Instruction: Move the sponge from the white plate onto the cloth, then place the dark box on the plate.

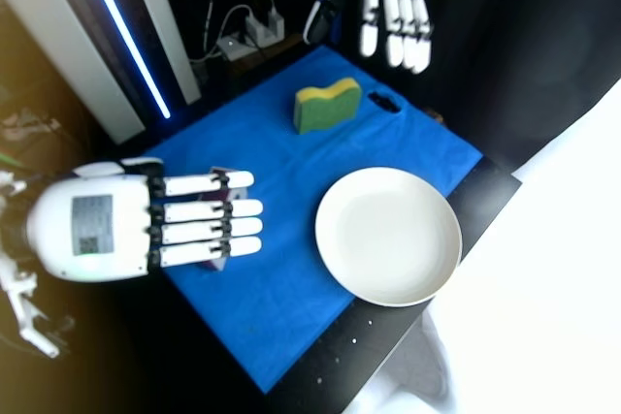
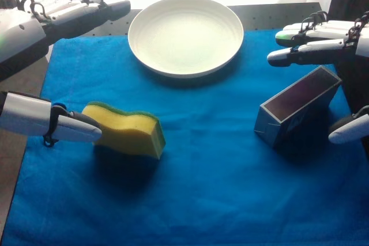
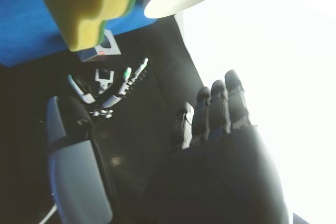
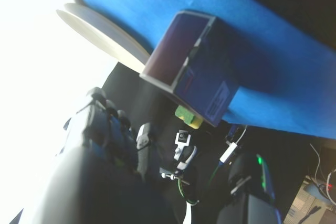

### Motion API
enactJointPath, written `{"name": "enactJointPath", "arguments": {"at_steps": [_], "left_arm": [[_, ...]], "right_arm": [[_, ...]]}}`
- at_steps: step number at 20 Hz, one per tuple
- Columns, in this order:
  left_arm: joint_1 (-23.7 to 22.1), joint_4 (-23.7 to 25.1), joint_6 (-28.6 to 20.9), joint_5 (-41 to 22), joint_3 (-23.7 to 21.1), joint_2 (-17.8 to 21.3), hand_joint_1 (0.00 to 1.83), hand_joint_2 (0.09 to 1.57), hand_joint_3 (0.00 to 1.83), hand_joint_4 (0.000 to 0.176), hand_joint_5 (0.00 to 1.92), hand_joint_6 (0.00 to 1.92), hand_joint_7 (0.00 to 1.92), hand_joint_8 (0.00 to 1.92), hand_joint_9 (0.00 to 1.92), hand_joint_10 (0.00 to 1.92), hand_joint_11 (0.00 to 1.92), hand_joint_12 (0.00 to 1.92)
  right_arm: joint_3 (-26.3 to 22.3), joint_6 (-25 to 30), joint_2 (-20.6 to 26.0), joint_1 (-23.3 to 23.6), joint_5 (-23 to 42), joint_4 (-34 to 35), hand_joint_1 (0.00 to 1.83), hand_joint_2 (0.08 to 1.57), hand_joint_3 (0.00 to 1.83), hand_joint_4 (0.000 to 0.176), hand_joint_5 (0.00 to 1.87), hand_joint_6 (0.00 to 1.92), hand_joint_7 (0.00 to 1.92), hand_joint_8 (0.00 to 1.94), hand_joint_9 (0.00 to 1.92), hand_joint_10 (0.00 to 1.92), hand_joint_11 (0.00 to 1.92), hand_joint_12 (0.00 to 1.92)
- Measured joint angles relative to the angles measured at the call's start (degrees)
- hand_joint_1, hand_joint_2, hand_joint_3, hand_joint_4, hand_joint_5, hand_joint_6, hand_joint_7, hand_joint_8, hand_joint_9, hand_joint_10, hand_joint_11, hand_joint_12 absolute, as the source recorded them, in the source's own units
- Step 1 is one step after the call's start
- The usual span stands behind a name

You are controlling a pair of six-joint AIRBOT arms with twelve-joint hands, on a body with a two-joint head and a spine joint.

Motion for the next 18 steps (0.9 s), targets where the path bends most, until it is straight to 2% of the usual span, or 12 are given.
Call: {"name": "enactJointPath", "arguments": {"at_steps": [2,4,5,8,11,12,13,14,15,16,17,18], "left_arm": [[1.1,-0.9,0.1,-1.0,-0.1,0.0,0.81,0.78,0.00,0.148,0.04,0.00,0.10,0.00,0.10,0.01,0.00,0.48],[2.4,-2.7,0.2,-2.2,-0.3,-0.1,0.83,0.77,0.00,0.175,0.04,0.00,0.09,0.00,0.12,0.01,0.00,0.62],[3.1,-3.4,0.2,-2.6,-0.3,-0.1,0.87,0.76,0.00,0.176,0.04,0.00,0.09,0.00,0.13,0.01,0.00,0.68],[4.3,-5.2,0.2,-3.1,-0.3,-0.3,0.87,0.78,0.00,0.171,0.04,0.00,0.08,0.00,0.13,0.00,0.00,0.78],[4.3,-5.6,0.2,-4.1,-0.3,-0.5,0.88,0.77,0.00,0.160,0.05,0.00,0.09,0.00,0.12,0.01,0.00,0.71],[4.5,-5.7,0.3,-4.4,-0.3,-0.5,0.87,0.78,0.00,0.157,0.04,0.00,0.09,0.00,0.12,0.01,0.00,0.68],[4.5,-6.0,0.3,-4.4,-0.3,-0.5,0.89,0.78,0.00,0.162,0.03,0.00,0.09,0.00,0.13,0.00,0.00,0.64],[4.7,-6.2,0.3,-4.6,-0.3,-0.6,0.89,0.79,0.00,0.169,0.04,0.00,0.10,0.00,0.13,0.00,0.00,0.59],[4.8,-6.4,0.3,-4.8,-0.3,-0.8,0.89,0.79,0.00,0.169,0.04,0.00,0.10,0.00,0.13,0.00,0.00,0.59],[5.5,-7.1,0.2,-5.1,-0.3,-1.3,0.89,0.81,0.01,0.162,0.04,0.00,0.11,0.00,0.14,0.00,0.00,0.56],[6.6,-7.3,0.2,-5.1,-0.3,-1.5,0.87,0.83,0.00,0.165,0.03,0.00,0.09,0.00,0.08,0.01,0.00,0.27],[7.3,-7.3,0.2,-4.7,-0.3,-1.6,0.87,0.83,0.00,0.165,0.03,0.00,0.09,0.00,0.08,0.01,0.00,0.27]], "right_arm": [[0.9,0.0,-0.9,0.0,-1.4,-0.4,0.84,0.90,0.01,0.172,0.24,0.01,0.08,0.02,0.01,0.00,0.05,0.03],[1.5,0.3,-1.6,0.0,-2.4,-0.6,0.85,0.93,0.01,0.176,0.25,0.00,0.15,0.01,0.05,0.01,0.09,0.07],[1.9,0.8,-2.1,0.0,-2.6,-0.9,0.88,0.94,0.00,0.146,0.32,0.00,0.20,0.00,0.09,0.01,0.11,0.10],[3.2,2.6,-3.2,0.0,-2.9,-1.9,0.92,0.98,0.00,0.022,0.52,0.00,0.40,0.00,0.35,0.01,0.00,0.93],[3.7,2.8,-4.0,0.5,-3.0,-1.8,0.93,1.01,0.00,0.024,0.64,0.01,0.55,0.01,0.52,0.04,0.10,1.07],[3.9,2.8,-4.2,0.7,-3.1,-2.1,0.98,0.99,0.00,0.000,0.72,0.01,0.64,0.02,0.61,0.05,0.17,1.09],[4.0,2.8,-4.5,0.7,-3.2,-2.3,1.08,0.98,0.00,0.000,0.89,0.04,0.80,0.07,0.79,0.14,0.37,1.13],[4.0,2.8,-4.8,1.0,-3.3,-2.4,1.07,1.08,0.00,0.061,1.03,0.86,0.99,0.16,0.88,0.44,0.48,1.34],[4.0,2.8,-4.8,1.0,-3.2,-2.3,1.07,1.08,0.00,0.061,1.03,0.86,0.99,0.16,0.88,0.44,0.48,1.34],[4.1,2.9,-4.9,1.1,-3.2,-2.3,1.20,1.10,0.00,0.000,1.11,0.77,0.89,0.96,0.86,0.70,0.53,1.41],[4.1,3.0,-4.9,1.3,-3.2,-2.5,1.19,1.05,0.00,0.000,1.16,0.67,1.03,1.20,1.04,1.44,0.97,1.76],[4.1,3.0,-4.9,1.5,-3.2,-2.2,1.19,1.05,0.00,0.000,1.16,0.67,1.03,1.20,1.04,1.44,0.97,1.76]]}}
